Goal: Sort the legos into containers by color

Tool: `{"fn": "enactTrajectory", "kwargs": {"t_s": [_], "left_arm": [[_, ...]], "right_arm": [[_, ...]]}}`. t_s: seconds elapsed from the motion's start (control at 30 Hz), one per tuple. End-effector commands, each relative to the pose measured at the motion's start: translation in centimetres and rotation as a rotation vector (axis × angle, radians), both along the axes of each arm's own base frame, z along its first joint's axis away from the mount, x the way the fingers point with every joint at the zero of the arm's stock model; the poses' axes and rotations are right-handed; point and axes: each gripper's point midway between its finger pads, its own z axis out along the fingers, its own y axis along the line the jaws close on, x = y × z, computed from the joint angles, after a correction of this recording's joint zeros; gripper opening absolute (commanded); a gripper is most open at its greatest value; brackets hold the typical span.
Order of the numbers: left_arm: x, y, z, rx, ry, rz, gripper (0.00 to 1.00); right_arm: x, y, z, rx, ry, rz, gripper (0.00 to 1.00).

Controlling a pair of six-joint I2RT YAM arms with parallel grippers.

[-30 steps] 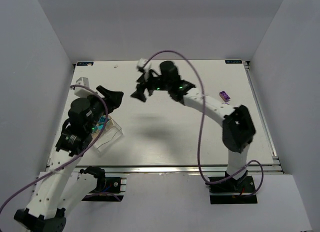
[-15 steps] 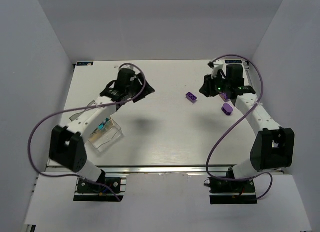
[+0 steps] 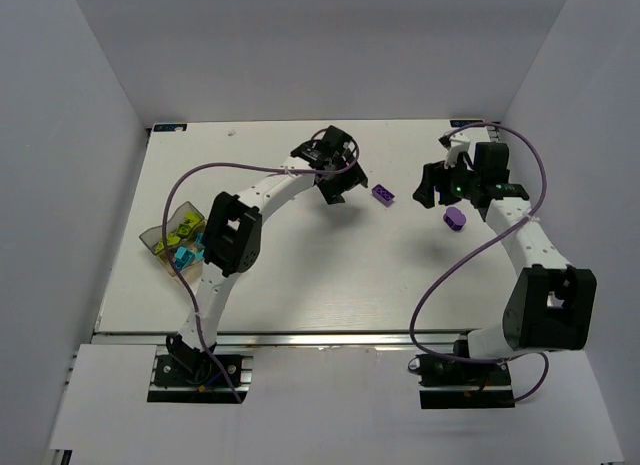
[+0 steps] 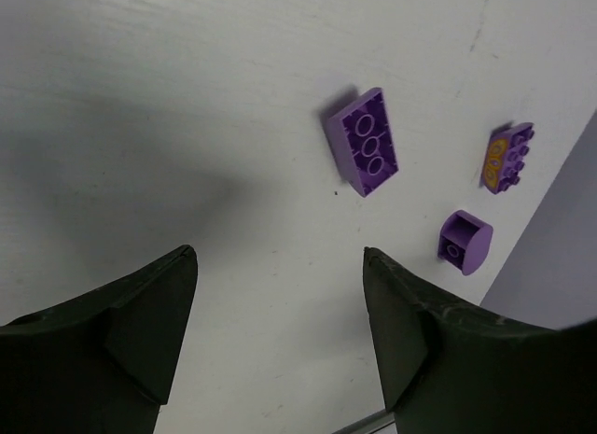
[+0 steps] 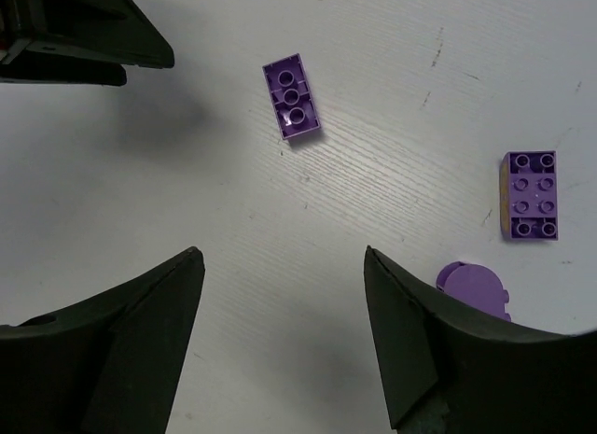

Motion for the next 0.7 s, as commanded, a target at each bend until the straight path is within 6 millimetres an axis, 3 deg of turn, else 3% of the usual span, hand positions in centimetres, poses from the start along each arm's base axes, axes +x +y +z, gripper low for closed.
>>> {"fn": "enactTrajectory", "kwargs": {"t_s": [0.0, 0.07, 0.1, 0.17, 0.2, 0.23, 0.27, 0.3, 0.33, 0.37, 0.47, 0.5, 0.53, 0.57, 0.6, 0.67], "left_arm": [[-0.3, -0.4, 2.0, -0.040, 0.032, 0.057, 0.81], [-0.2, -0.3, 2.0, -0.041, 0.018, 0.052, 0.81], [-0.3, -0.3, 2.3, -0.043, 0.008, 0.043, 0.80], [-0.1, -0.2, 4.0, -0.054, -0.049, 0.011, 0.77], [-0.5, 0.2, 3.7, -0.037, -0.051, 0.005, 0.75], [-0.6, 0.7, 4.0, -0.020, -0.073, -0.001, 0.75], [-0.5, 1.3, 5.9, -0.023, -0.123, 0.012, 0.75], [-1.0, 2.4, 5.1, 0.007, -0.115, 0.022, 0.75], [-1.2, 2.9, 5.5, 0.018, -0.128, 0.022, 0.75], [-1.4, 3.7, 7.2, 0.016, -0.161, 0.034, 0.76], [-2.3, 6.3, 7.0, 0.072, -0.162, 0.051, 0.77], [-2.8, 7.2, 8.6, 0.069, -0.188, 0.060, 0.77], [-3.3, 8.2, 8.0, 0.094, -0.180, 0.063, 0.77], [-3.5, 9.0, 8.4, 0.103, -0.190, 0.072, 0.77], [-3.9, 10.0, 10.2, 0.102, -0.228, 0.091, 0.78], [-4.4, 11.7, 10.3, 0.124, -0.239, 0.104, 0.78]], "right_arm": [[-0.2, 1.0, -1.8, -0.007, 0.017, 0.137, 0.76], [0.4, 1.8, -3.2, -0.031, 0.014, 0.218, 0.80], [1.1, 2.4, -2.8, -0.049, -0.004, 0.243, 0.85], [2.5, 2.6, -4.3, -0.075, 0.024, 0.258, 0.86], [3.7, 3.0, -3.4, -0.087, 0.006, 0.261, 0.86], [4.4, 3.1, -4.7, -0.096, 0.039, 0.259, 0.86], [5.1, 3.1, -5.0, -0.119, 0.046, 0.248, 0.85], [6.2, 3.8, -4.2, -0.133, 0.024, 0.254, 0.85], [6.8, 3.8, -5.8, -0.154, 0.056, 0.251, 0.84], [7.2, 4.1, -6.2, -0.171, 0.060, 0.260, 0.84], [8.5, 5.5, -7.5, -0.221, 0.072, 0.292, 0.83], [8.6, 6.5, -7.7, -0.233, 0.070, 0.314, 0.83], [9.1, 6.8, -8.4, -0.249, 0.077, 0.315, 0.83], [9.2, 7.3, -8.6, -0.257, 0.078, 0.324, 0.83], [9.2, 8.0, -8.9, -0.269, 0.075, 0.341, 0.82], [9.7, 8.5, -9.8, -0.296, 0.083, 0.341, 0.82]]}}
